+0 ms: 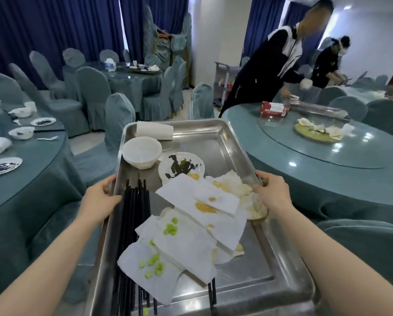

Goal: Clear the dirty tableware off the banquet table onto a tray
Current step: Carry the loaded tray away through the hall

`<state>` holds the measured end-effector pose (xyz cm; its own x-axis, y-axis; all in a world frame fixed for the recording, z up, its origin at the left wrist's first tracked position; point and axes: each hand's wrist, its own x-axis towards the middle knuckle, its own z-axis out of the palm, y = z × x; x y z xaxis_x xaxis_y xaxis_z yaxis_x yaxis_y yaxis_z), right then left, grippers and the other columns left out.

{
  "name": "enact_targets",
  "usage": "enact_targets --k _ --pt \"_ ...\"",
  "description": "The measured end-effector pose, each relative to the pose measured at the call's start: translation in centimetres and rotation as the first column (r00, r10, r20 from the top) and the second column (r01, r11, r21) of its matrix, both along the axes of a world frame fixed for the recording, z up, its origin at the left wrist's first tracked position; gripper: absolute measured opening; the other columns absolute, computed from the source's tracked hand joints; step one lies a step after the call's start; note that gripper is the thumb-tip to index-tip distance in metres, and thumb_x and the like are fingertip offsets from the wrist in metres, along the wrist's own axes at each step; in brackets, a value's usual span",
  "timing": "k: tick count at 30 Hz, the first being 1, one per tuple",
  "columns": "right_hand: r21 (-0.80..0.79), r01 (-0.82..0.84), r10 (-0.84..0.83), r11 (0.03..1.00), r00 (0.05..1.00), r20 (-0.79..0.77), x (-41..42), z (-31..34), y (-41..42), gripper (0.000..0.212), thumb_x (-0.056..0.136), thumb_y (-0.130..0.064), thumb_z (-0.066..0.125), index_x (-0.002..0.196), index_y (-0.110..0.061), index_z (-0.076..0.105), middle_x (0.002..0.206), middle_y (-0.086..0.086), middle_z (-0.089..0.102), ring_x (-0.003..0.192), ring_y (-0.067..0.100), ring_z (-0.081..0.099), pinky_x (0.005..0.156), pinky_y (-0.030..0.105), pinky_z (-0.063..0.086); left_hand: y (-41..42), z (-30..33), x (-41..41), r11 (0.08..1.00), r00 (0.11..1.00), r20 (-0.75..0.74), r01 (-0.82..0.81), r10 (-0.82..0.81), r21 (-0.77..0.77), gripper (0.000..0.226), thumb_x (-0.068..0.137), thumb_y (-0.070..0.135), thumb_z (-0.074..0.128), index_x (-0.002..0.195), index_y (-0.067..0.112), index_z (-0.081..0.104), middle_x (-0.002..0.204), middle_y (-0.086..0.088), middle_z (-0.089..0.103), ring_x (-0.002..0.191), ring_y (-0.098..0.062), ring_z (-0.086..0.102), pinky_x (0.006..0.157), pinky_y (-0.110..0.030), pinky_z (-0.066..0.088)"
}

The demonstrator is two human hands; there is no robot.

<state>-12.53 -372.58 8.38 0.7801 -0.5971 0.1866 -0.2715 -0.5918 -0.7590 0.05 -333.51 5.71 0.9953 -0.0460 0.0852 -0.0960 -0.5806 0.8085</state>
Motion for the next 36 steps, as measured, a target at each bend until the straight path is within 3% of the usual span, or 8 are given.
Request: enact_targets --k 6,10,12,16,20,24,30,36 --pt "0.001 -0.13 0.13 0.991 0.991 -0.009 14.7 0.1 -4.5 0.041 0.083 -0.016 0.067 0.122 -0.026 0.065 0.07 -0.025 0.061 0.063 0.0 0.056 0.053 0.016 0.039 -3.7 0.3 11.0 0.984 0.985 -0.012 -0.171 0.17 -0.05 0.06 0.076 0.0 0.066 0.13 0.022 0.057 0.071 0.0 0.06 0.066 -0.017 0.057 0.057 -0.029 0.042" --pt "-0.02 -0.17 0.17 0.985 0.985 -0.011 23.6 0.0 -6.3 0.046 0.086 -0.024 0.066 0.131 -0.018 0.059 0.114 0.0 0.069 0.098 0.02 0.064 0.082 0.032 0.051 -5.4 0.3 18.8 0.971 0.975 -0.018 -0.224 0.223 -0.087 0.064 0.075 -0.001 0.066 0.133 0.024 0.055 0.062 -0.001 0.054 0.055 -0.015 0.05 0.05 -0.025 0.041" --pt "-0.044 -0.205 0.204 0.978 0.979 -0.016 28.2 0.2 -7.4 0.045 0.087 -0.025 0.065 0.13 -0.017 0.059 0.12 0.002 0.067 0.105 0.022 0.062 0.087 0.034 0.049 -6.1 0.5 22.5 0.965 0.967 -0.022 -0.254 0.253 -0.071 0.063 0.075 0.003 0.066 0.132 0.027 0.056 0.063 0.002 0.056 0.056 -0.015 0.052 0.051 -0.027 0.039" --pt "-0.034 -0.252 0.251 0.967 0.967 -0.048 37.0 0.1 -9.4 0.037 0.086 -0.02 0.063 0.123 -0.021 0.066 0.093 -0.008 0.071 0.085 0.017 0.061 0.073 0.027 0.045 -7.4 1.2 29.1 0.945 0.948 -0.034 -0.318 0.316 -0.078 0.061 0.073 0.005 0.065 0.128 0.03 0.058 0.065 0.0 0.061 0.052 -0.017 0.053 0.048 -0.027 0.04" --pt "-0.081 -0.329 0.327 0.941 0.944 -0.036 46.9 0.1 -11.2 0.028 0.083 -0.016 0.065 0.108 -0.026 0.072 0.055 -0.025 0.055 0.059 0.004 0.049 0.057 0.022 0.039 -9.0 0.8 35.5 0.903 0.916 -0.052 -0.401 0.398 -0.156 0.061 0.071 0.003 0.067 0.127 0.027 0.061 0.07 -0.005 0.062 0.059 -0.016 0.053 0.054 -0.024 0.042" --pt "-0.074 -0.445 0.444 0.892 0.895 -0.033 56.9 -0.2 -12.7 0.033 0.087 -0.023 0.063 0.119 -0.028 0.068 0.097 -0.009 0.072 0.084 0.015 0.064 0.075 0.027 0.047 -10.7 -0.2 40.8 0.843 0.864 -0.057 -0.501 0.5 -0.194 0.061 0.07 0.001 0.066 0.121 0.033 0.063 0.066 -0.002 0.059 0.056 -0.016 0.05 0.05 -0.023 0.043" --pt "-0.049 -0.558 0.554 0.828 0.829 -0.074 69.7 -1.0 -11.8 0.037 0.084 -0.011 0.061 0.115 -0.029 0.069 0.051 -0.019 0.047 0.057 0.004 0.047 0.053 0.015 0.036 -10.4 -0.1 46.6 0.75 0.765 -0.071 -0.642 0.64 -0.158 0.056 0.073 0.003 0.068 0.122 0.03 0.063 0.071 0.005 0.062 0.055 -0.01 0.053 0.044 -0.021 0.044" --pt "-0.037 -0.679 0.677 0.733 0.734 -0.045 79.9 -1.9 -6.4 0.027 0.084 -0.021 0.064 0.108 -0.03 0.071 0.066 -0.019 0.058 0.062 0.0 0.051 0.05 0.007 0.031 -6.9 -0.3 52.4 0.636 0.664 -0.083 -0.74 0.743 -0.22 0.052 0.073 0.0 0.064 0.117 0.028 0.064 0.078 0.0 0.063 0.05 -0.019 0.046 0.028 -0.011 0.034"
